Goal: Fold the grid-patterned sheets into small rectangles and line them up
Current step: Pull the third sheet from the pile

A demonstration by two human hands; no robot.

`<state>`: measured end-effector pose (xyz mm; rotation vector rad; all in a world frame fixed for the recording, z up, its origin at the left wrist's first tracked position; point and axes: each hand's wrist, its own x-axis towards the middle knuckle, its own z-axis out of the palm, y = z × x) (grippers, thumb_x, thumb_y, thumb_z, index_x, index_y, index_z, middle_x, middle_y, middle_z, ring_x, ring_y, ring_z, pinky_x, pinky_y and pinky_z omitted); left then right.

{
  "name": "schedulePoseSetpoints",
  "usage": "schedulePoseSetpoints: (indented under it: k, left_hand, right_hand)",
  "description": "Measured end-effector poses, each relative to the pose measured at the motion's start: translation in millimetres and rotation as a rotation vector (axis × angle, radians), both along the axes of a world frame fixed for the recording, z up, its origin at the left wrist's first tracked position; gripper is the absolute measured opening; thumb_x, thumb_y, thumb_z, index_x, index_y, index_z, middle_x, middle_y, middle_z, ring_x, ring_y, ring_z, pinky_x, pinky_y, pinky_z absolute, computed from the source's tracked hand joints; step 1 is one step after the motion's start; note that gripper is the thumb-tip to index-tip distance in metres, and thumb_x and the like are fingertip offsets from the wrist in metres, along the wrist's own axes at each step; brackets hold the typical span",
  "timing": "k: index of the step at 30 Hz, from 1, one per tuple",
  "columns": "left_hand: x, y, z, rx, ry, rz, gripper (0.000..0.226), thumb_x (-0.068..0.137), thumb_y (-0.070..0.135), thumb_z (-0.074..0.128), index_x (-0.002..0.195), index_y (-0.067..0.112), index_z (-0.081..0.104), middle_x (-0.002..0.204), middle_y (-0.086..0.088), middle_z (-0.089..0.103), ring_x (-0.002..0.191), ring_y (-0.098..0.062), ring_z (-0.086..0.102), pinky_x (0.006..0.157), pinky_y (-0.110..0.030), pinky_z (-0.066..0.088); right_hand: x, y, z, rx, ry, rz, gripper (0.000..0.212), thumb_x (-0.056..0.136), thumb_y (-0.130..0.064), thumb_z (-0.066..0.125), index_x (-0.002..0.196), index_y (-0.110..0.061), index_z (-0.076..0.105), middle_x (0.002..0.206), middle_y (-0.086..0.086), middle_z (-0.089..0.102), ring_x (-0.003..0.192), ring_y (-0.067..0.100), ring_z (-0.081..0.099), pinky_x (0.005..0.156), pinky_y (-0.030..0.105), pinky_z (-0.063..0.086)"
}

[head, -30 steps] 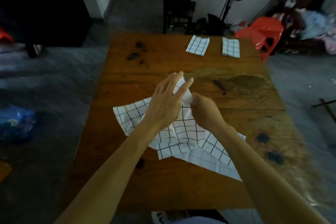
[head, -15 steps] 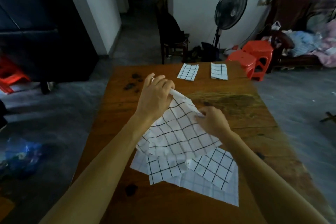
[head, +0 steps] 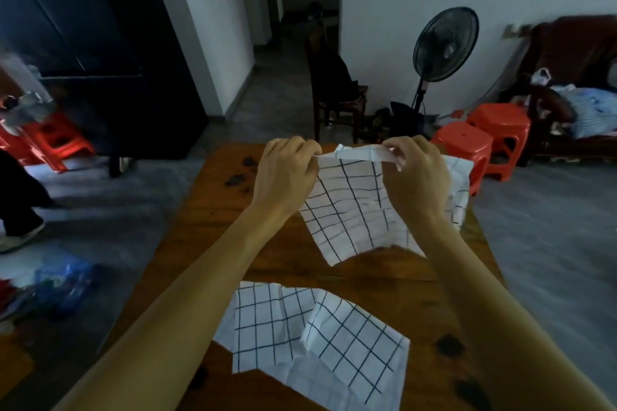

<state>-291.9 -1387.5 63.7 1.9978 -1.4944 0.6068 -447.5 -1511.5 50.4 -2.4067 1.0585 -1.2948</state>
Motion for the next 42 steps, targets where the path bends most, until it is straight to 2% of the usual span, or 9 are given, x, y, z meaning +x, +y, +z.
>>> schedulePoseSetpoints:
  k: [7, 14, 16, 19, 23, 25, 28, 36, 42]
  left_hand:
    - [-50.7, 14.4, -8.4, -0.016, -0.042, -0.042, 0.018, 0.088, 0.023, 0.054, 0.093, 0.009, 0.064, 0.083, -0.007, 0.069, 0.077, -0.024, 0.064, 0.076, -0.027, 0.044]
    - [-98.8, 70.7, -47.2, 0.072, -0.035, -0.173, 0.025, 0.083, 0.004, 0.069, 0.107, 0.003, 0.067, 0.099, -0.012, 0.072, 0.09, -0.028, 0.068, 0.085, -0.037, 0.048]
    - [-115.4, 93.3, -66.3, 0.092, -0.018, -0.232, 0.025, 0.08, -0.003, 0.068, 0.104, 0.003, 0.069, 0.097, -0.011, 0.072, 0.09, -0.028, 0.068, 0.086, -0.039, 0.049]
    - [-141.3, 127.0, -101.2, 0.141, 0.006, -0.269, 0.029, 0.072, -0.008, 0.072, 0.099, 0.003, 0.071, 0.092, -0.011, 0.073, 0.085, -0.029, 0.068, 0.081, -0.039, 0.051]
    - [-184.6, 169.3, -143.0, 0.222, 0.097, -0.255, 0.028, 0.066, -0.008, 0.078, 0.091, 0.003, 0.073, 0.085, -0.011, 0.073, 0.077, -0.029, 0.069, 0.076, -0.042, 0.053]
    - [-205.8, 190.1, -159.8, 0.247, 0.145, -0.263, 0.022, 0.071, -0.006, 0.076, 0.089, 0.004, 0.073, 0.083, -0.01, 0.073, 0.075, -0.028, 0.069, 0.076, -0.042, 0.052]
    - [-227.9, 216.7, -179.7, 0.311, 0.227, -0.257, 0.009, 0.084, 0.002, 0.066, 0.088, 0.007, 0.072, 0.082, -0.008, 0.072, 0.075, -0.025, 0.065, 0.08, -0.042, 0.05]
    - [-254.7, 255.3, -215.3, 0.504, 0.332, -0.221, 0.021, 0.094, 0.009, 0.051, 0.086, 0.013, 0.07, 0.079, -0.003, 0.068, 0.068, -0.022, 0.056, 0.067, -0.034, 0.047]
    - [-261.7, 260.6, -226.0, 0.59, 0.376, -0.19, 0.021, 0.097, 0.014, 0.049, 0.098, 0.014, 0.07, 0.09, -0.003, 0.069, 0.078, -0.02, 0.059, 0.072, -0.032, 0.051]
  right_hand:
    - [-76.0, -0.8, -24.7, -0.113, 0.059, 0.0, 0.02, 0.081, 0.001, 0.066, 0.098, -0.009, 0.07, 0.099, 0.008, 0.071, 0.097, 0.029, 0.064, 0.087, 0.039, 0.043]
    - [-158.7, 56.4, -50.6, -0.09, 0.147, 0.038, 0.027, 0.09, -0.025, 0.05, 0.096, -0.01, 0.071, 0.094, 0.005, 0.073, 0.09, 0.023, 0.066, 0.089, 0.024, 0.031]
    - [-182.4, 79.1, -64.1, -0.095, 0.182, 0.03, 0.013, 0.088, -0.013, 0.061, 0.095, -0.011, 0.071, 0.092, 0.004, 0.074, 0.087, 0.023, 0.066, 0.088, 0.026, 0.032]
    - [-222.6, 114.2, -92.7, -0.033, 0.277, 0.024, 0.02, 0.079, 0.002, 0.068, 0.092, -0.013, 0.072, 0.09, 0.002, 0.074, 0.084, 0.02, 0.067, 0.089, 0.03, 0.039]
    - [-272.8, 162.8, -136.5, 0.115, 0.437, 0.009, 0.016, 0.077, -0.01, 0.077, 0.091, -0.017, 0.071, 0.087, 0.0, 0.073, 0.082, 0.02, 0.068, 0.086, 0.039, 0.049]
    - [-292.3, 180.8, -151.6, 0.149, 0.479, 0.001, 0.007, 0.085, -0.014, 0.071, 0.09, -0.019, 0.071, 0.086, -0.002, 0.073, 0.081, 0.018, 0.067, 0.086, 0.04, 0.049]
    - [-314.5, 204.3, -168.2, 0.218, 0.543, -0.044, 0.014, 0.084, -0.008, 0.065, 0.091, -0.017, 0.073, 0.086, -0.001, 0.074, 0.082, 0.019, 0.068, 0.087, 0.038, 0.047]
    - [-353.2, 240.9, -200.6, 0.344, 0.618, -0.068, 0.012, 0.084, -0.01, 0.067, 0.085, -0.021, 0.072, 0.076, -0.003, 0.072, 0.069, 0.021, 0.066, 0.082, 0.034, 0.041]
    - [-367.3, 246.4, -215.4, 0.464, 0.685, -0.093, 0.013, 0.093, -0.026, 0.06, 0.088, -0.022, 0.071, 0.078, -0.003, 0.071, 0.075, 0.02, 0.065, 0.085, 0.033, 0.043]
